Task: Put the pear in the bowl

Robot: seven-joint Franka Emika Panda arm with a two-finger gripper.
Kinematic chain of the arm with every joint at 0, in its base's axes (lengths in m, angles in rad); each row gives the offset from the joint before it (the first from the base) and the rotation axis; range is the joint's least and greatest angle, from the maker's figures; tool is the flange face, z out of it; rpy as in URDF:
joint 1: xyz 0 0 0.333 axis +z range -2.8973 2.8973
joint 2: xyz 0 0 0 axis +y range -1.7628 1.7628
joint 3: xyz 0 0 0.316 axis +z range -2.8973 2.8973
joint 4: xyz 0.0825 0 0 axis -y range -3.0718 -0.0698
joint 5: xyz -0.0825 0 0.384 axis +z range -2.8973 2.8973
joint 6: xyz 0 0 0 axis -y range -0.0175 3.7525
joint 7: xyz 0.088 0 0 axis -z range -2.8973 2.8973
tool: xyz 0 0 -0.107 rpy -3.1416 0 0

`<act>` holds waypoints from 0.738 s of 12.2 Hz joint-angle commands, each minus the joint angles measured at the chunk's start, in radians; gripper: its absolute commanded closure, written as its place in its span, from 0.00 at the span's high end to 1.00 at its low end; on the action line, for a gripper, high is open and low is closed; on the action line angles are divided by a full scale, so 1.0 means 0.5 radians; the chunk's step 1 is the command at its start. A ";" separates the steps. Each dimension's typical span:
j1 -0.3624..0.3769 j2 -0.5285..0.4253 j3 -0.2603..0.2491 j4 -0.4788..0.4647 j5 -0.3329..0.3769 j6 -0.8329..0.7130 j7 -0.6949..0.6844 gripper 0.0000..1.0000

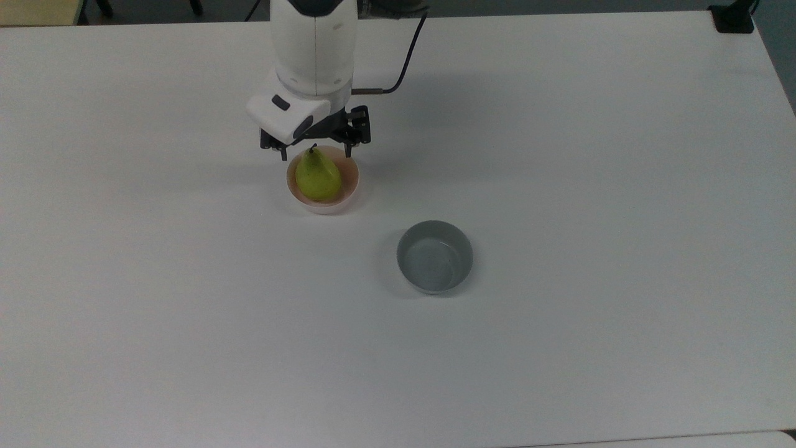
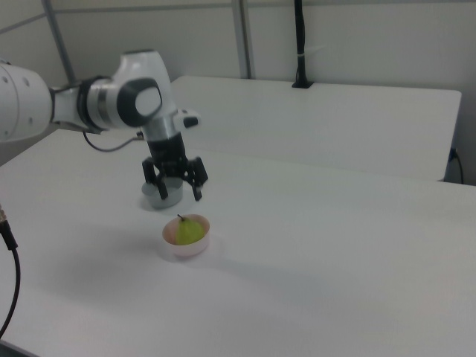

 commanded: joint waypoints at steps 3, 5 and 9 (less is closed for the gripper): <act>0.044 -0.152 -0.008 0.313 0.089 -0.416 0.029 1.00; 0.047 -0.259 -0.008 0.314 0.092 -0.466 0.099 1.00; 0.136 -0.391 -0.039 0.314 0.092 -0.582 0.363 1.00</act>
